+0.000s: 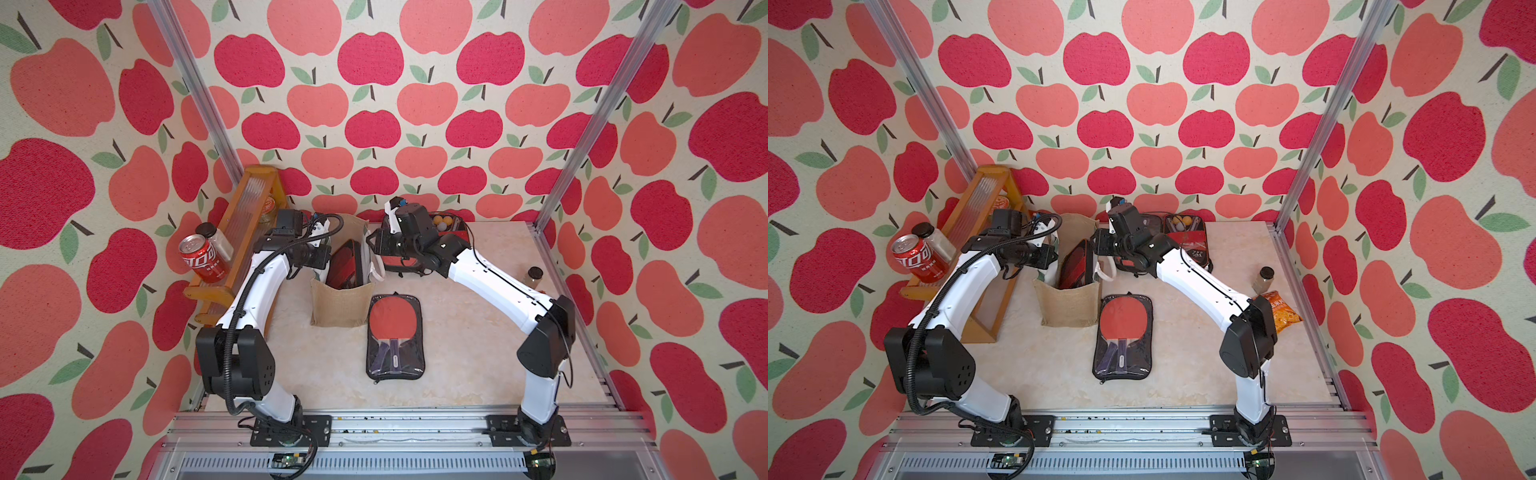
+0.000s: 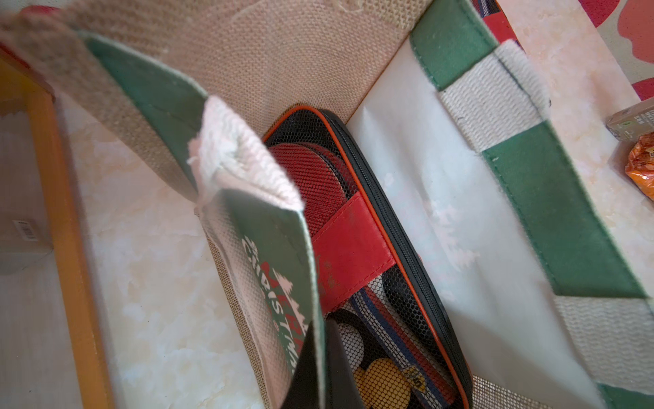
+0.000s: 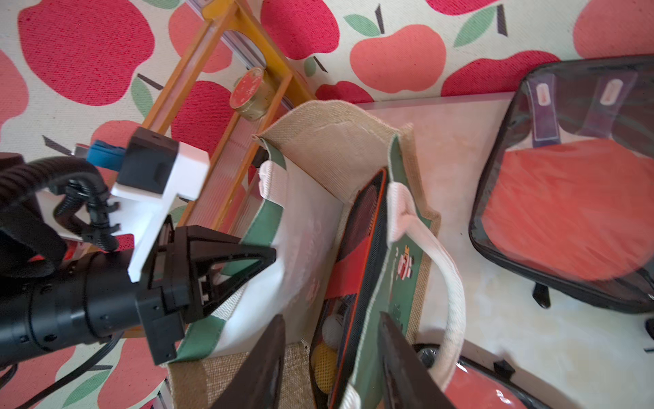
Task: Remove the ping pong set from the canvas bag
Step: Pick up the ping pong set from the canvas bag.
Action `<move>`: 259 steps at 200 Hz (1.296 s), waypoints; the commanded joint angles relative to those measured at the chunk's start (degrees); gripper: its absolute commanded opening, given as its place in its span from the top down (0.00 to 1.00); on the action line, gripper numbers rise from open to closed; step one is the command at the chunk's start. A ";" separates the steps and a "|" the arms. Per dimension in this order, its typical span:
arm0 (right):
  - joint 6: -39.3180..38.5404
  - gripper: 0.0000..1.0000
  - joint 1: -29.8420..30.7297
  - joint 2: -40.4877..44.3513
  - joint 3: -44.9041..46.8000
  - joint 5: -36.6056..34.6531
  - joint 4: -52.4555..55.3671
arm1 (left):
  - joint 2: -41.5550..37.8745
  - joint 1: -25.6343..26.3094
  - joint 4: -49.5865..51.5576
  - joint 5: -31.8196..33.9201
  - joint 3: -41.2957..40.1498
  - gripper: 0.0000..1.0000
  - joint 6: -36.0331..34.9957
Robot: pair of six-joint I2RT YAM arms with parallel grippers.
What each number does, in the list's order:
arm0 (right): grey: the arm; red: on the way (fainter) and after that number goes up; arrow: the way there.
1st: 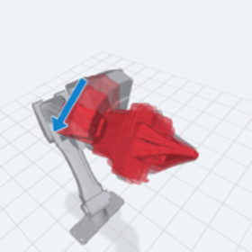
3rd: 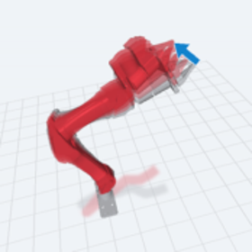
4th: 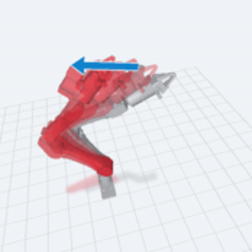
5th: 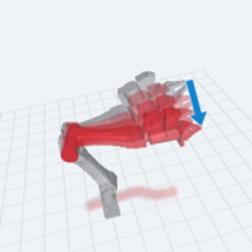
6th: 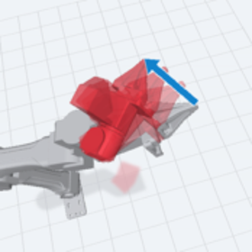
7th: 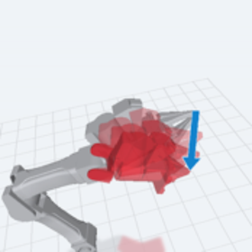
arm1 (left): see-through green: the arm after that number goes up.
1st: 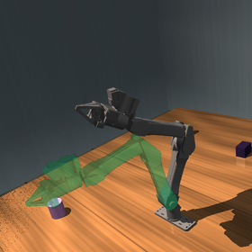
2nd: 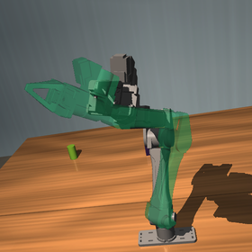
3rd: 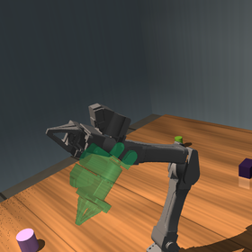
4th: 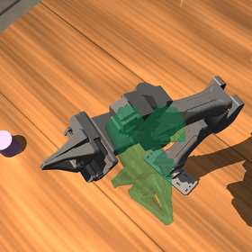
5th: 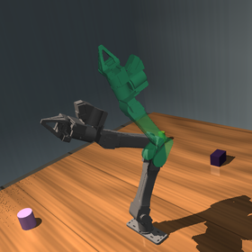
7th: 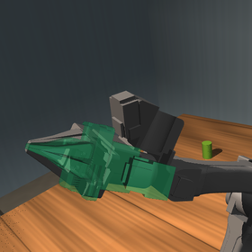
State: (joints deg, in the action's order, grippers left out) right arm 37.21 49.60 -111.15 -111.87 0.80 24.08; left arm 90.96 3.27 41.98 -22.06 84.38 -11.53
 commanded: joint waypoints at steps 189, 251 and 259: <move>-11.27 0.36 2.44 -31.20 -40.99 -8.77 30.29 | -1.09 3.23 0.74 -3.21 -1.67 1.00 0.54; -11.93 0.33 1.74 -35.28 -42.36 -10.48 32.51 | -0.35 3.60 0.39 -2.18 -1.77 1.00 0.45; -11.95 0.33 1.59 -35.77 -42.59 -10.50 32.68 | -0.32 3.64 0.30 -2.03 -1.86 1.00 0.45</move>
State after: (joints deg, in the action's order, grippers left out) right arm 26.55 52.31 -144.20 -152.81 -7.51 53.10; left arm 90.74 6.48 41.74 -23.57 83.48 -11.46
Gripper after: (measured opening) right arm 0.673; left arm 0.051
